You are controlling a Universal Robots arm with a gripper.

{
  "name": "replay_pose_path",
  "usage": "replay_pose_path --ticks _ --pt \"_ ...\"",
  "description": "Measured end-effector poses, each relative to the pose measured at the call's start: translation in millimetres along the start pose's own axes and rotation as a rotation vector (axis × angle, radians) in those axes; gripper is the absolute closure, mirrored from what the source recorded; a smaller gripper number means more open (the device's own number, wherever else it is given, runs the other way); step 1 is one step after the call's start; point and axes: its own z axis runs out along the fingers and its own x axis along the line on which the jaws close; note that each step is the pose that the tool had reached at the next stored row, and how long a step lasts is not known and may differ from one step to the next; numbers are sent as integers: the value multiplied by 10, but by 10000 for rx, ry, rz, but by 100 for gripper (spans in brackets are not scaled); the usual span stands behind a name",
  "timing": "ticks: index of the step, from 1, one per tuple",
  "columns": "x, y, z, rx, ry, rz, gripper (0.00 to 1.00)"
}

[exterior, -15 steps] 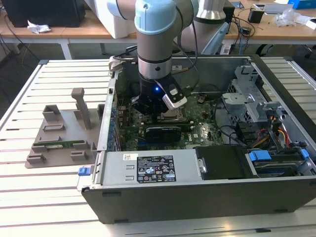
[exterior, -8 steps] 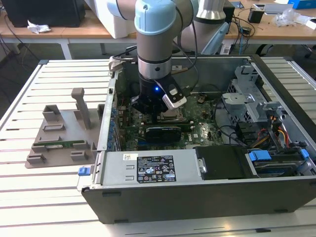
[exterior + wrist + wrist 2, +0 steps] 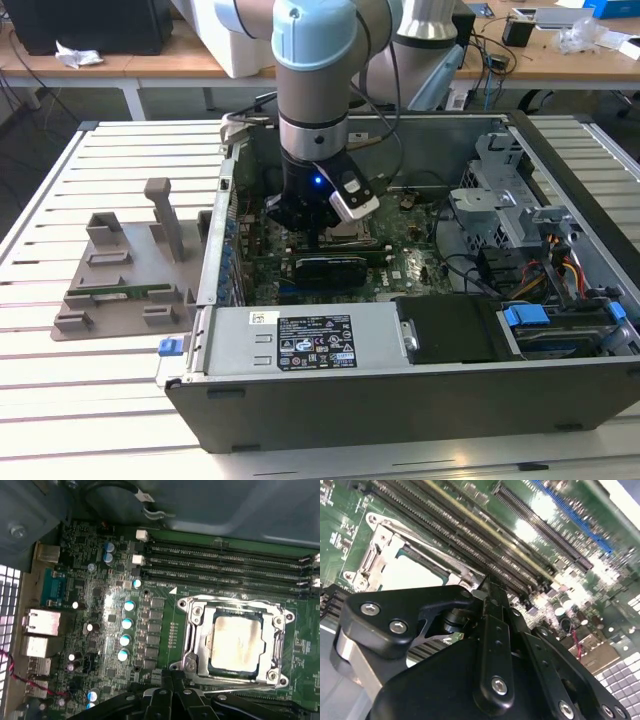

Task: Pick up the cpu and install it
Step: 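Install the second cpu locking lever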

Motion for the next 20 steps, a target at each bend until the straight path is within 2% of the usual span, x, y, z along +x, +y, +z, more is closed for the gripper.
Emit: replay_pose_path --ticks 4,7,8,10,13,16,19,20 --pt "9 -75 -11 2 1 -1 89" --pt "10 -83 -43 -7 -2 1 89" --pt "9 -85 -43 -47 -7 -1 89" --pt "9 -85 -30 -202 -18 0 89" --pt "9 -77 6 -478 -51 2 89" --pt "4 -32 42 -597 -64 3 89" --pt "-1 9 71 -686 -76 2 89" --pt "-2 16 73 -692 -76 0 89"
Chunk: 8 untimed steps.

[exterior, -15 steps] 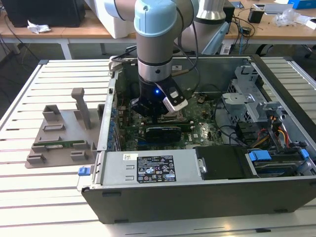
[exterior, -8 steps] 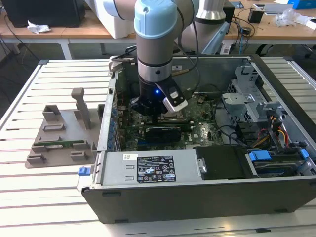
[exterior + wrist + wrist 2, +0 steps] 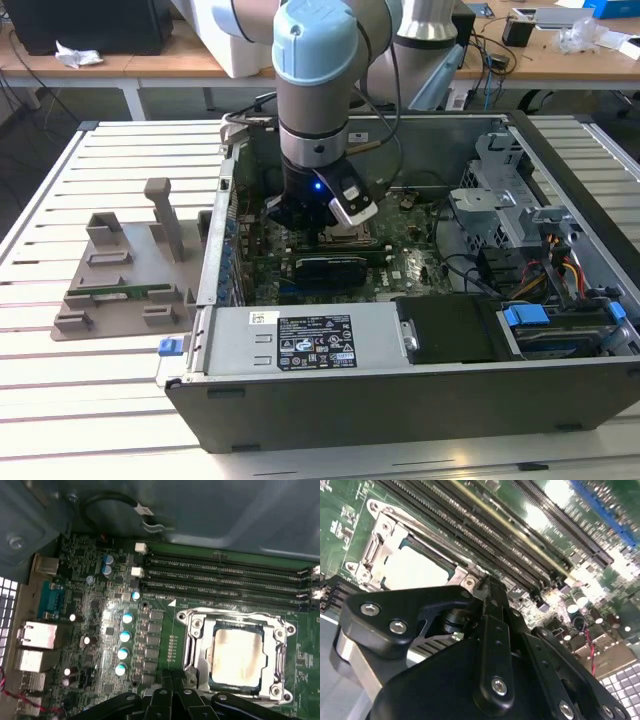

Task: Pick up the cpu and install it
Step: 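Install the second cpu locking lever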

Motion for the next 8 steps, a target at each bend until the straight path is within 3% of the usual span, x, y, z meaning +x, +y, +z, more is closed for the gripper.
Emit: replay_pose_path --ticks 2,5,6,8 --pt "0 0 -7 3 0 -2 89" --pt "-3 23 -189 23 0 -1 89" --pt "-10 39 -232 119 9 1 89" --pt "-46 65 -233 319 57 0 89"
